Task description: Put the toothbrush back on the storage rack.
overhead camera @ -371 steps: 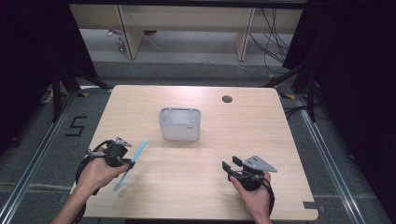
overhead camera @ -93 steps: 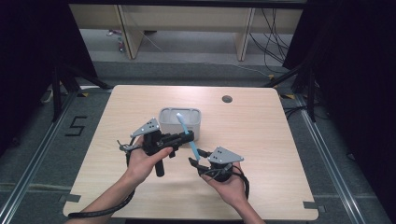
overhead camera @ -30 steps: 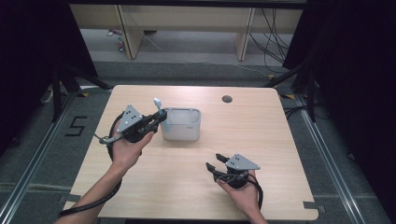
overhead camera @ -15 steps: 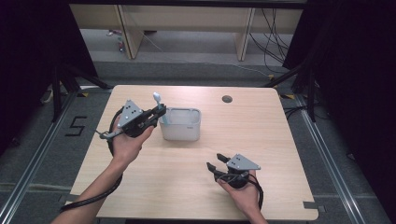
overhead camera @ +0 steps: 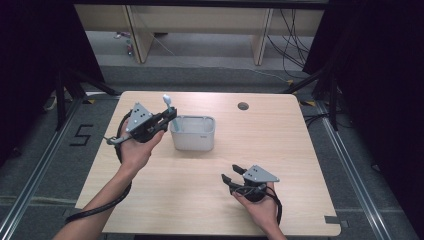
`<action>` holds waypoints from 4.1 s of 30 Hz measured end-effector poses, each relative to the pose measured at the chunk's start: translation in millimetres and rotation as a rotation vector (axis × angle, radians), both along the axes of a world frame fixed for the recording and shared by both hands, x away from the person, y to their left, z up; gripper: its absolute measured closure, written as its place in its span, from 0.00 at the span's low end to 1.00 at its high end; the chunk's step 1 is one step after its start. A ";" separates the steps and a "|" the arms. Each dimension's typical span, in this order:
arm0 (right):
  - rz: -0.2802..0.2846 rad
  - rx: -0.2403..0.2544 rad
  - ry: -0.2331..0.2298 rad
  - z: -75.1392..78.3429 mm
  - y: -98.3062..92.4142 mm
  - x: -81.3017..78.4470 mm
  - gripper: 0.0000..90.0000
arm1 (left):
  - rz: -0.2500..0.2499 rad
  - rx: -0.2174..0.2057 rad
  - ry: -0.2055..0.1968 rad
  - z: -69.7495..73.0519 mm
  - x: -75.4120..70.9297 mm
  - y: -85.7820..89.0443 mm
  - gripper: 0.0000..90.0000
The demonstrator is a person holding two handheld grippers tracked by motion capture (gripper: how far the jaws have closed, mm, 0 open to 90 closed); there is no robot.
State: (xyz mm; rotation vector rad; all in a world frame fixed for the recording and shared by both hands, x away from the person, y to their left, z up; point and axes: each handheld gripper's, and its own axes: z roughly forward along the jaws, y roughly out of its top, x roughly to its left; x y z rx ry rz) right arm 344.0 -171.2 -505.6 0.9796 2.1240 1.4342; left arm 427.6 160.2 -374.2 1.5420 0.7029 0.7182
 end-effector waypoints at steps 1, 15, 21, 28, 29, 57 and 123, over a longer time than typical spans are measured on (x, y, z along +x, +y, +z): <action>-0.001 0.002 0.003 0.1 0.0 -0.2 0.51 | 0.002 0.001 0.001 0.2 0.5 0.0 0.92; -0.002 -0.009 -0.032 -0.8 -0.6 1.0 0.51 | 0.013 -0.002 -0.005 2.9 10.1 -0.2 0.92; -0.006 -0.005 -0.030 -1.8 -1.0 0.7 0.50 | 0.016 -0.003 -0.006 1.5 15.1 -1.9 0.92; -0.008 -0.002 -0.030 -2.5 -0.7 0.4 0.50 | 0.029 0.000 0.000 -1.5 20.5 -0.6 0.92; -0.011 0.002 -0.033 -3.2 -0.1 0.5 0.50 | 0.031 0.001 0.002 -1.9 20.9 -0.4 0.92; 0.010 -0.020 -0.018 -5.9 0.3 0.4 0.50 | 0.047 0.014 0.063 -25.5 26.2 -0.3 0.92; 0.016 -0.015 0.001 -9.3 1.7 0.2 0.50 | 0.072 0.026 0.284 -69.6 45.8 -1.4 0.92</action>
